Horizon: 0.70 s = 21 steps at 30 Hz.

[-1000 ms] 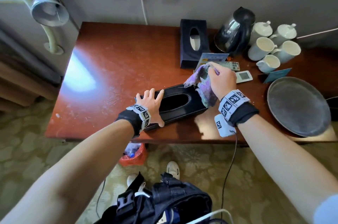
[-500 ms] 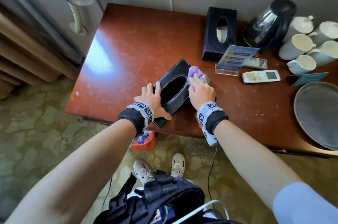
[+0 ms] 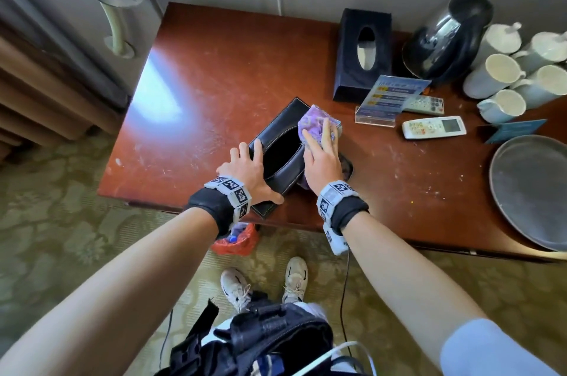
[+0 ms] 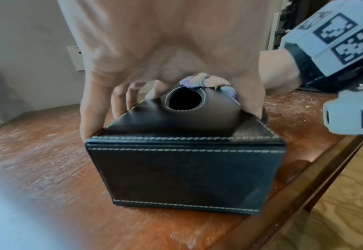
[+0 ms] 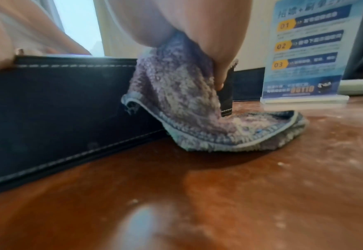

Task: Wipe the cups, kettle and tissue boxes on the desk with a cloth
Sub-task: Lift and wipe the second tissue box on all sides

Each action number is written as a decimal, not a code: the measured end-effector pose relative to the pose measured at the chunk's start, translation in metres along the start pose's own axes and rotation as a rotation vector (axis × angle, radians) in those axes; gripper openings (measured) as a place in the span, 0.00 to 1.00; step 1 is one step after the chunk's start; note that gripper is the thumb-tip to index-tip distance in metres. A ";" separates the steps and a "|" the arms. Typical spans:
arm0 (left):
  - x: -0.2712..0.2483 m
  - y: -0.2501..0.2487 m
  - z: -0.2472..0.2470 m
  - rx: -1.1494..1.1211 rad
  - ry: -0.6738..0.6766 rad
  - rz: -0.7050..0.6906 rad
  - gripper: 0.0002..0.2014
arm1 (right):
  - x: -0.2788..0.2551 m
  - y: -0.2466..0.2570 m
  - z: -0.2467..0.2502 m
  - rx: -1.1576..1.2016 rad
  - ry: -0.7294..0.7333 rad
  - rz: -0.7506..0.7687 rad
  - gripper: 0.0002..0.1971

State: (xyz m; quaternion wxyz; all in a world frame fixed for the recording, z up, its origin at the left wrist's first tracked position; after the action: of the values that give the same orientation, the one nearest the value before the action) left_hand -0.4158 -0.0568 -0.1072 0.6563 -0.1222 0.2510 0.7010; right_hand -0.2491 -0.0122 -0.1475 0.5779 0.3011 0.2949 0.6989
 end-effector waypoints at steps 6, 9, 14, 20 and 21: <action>0.000 0.000 0.002 -0.006 0.023 0.001 0.70 | 0.001 0.010 0.001 0.150 -0.065 -0.199 0.27; -0.003 0.000 0.000 -0.023 0.029 0.016 0.70 | -0.012 0.019 -0.003 0.238 -0.069 -0.367 0.28; -0.008 0.004 0.005 -0.049 0.015 -0.006 0.71 | -0.030 0.020 0.020 0.219 0.085 -0.392 0.28; -0.016 0.010 0.000 0.065 0.070 -0.225 0.71 | -0.012 0.019 0.067 0.150 0.042 -0.399 0.23; -0.018 0.011 -0.001 0.088 0.083 -0.245 0.70 | -0.008 0.022 0.072 0.140 0.043 -0.387 0.22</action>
State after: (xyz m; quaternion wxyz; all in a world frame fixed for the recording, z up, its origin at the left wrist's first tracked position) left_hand -0.4246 -0.0727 -0.0968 0.7308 -0.1519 0.2915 0.5982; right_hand -0.2066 -0.0191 -0.0853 0.6725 0.2635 0.4074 0.5588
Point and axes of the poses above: each hand's wrist, its own x-axis towards the middle knuckle, its own z-axis out of the back of the hand, y = z × x, the point moved 3 cm from there along x, towards the middle knuckle, and after that the axes turned 12 degrees about x, right-handed, at the moved point
